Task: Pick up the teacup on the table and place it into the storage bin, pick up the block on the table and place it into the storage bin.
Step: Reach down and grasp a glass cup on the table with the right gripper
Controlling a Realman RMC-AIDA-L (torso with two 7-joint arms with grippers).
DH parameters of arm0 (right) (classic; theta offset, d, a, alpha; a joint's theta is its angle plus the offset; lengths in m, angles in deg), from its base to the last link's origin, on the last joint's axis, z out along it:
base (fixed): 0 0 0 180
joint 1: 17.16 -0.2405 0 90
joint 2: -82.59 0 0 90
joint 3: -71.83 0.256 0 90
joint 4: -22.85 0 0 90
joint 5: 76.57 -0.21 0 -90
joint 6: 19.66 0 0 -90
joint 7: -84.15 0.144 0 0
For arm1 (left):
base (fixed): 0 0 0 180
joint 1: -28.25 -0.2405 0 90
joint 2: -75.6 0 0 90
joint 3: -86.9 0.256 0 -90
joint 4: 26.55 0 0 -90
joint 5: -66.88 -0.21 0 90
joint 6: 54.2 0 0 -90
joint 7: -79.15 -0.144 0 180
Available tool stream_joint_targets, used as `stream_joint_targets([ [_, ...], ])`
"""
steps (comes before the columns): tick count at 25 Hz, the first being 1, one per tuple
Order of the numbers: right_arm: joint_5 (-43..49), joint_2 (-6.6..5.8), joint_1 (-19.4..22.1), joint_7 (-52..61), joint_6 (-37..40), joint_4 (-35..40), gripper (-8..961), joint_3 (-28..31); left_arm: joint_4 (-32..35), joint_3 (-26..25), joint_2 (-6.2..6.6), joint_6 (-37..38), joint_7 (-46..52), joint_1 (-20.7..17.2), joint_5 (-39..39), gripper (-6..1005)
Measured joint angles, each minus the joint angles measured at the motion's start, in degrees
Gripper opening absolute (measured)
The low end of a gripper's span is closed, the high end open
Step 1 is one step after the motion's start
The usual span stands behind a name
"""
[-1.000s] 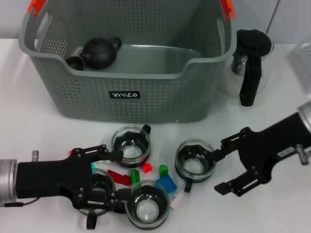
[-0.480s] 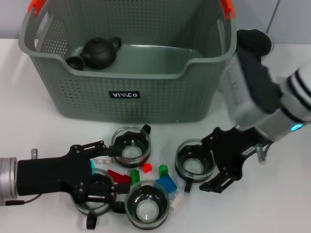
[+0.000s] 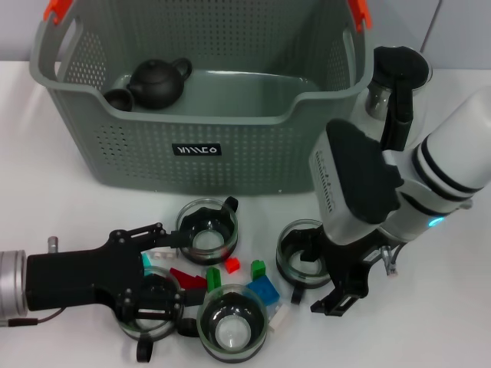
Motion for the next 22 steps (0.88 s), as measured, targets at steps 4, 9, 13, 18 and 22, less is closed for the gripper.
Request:
stream_joint_targets([
  [4, 0.2, -0.04, 0.31, 0.74, -0.94, 0.31, 738, -1.72, 0.06, 0.0, 0.0, 0.0, 0.04, 0.0, -0.11, 920],
  [9, 0.21, -0.15, 0.4, 0.83, -0.35, 0.57, 718, -2.06, 0.31, 0.0, 0.0, 0.01, 0.04, 0.03, -0.23, 920],
  [13, 0.2, -0.28, 0.48, 1.66, -0.08, 0.65, 701, -2.07, 0.8, -0.06, 0.0, 0.0, -0.12, 0.08, -0.28, 921],
  [18, 0.31, -0.38, 0.49, 2.14, 0.12, 1.08, 503, -2.03, 0.84, -0.08, 0.0, -0.06, -0.16, 0.01, -0.29, 921],
  [22, 0.33, -0.4, 0.64, 2.22, 0.31, 1.67, 316, -1.83, 0.84, -0.09, 0.0, -0.08, -0.18, 0.01, -0.19, 921],
])
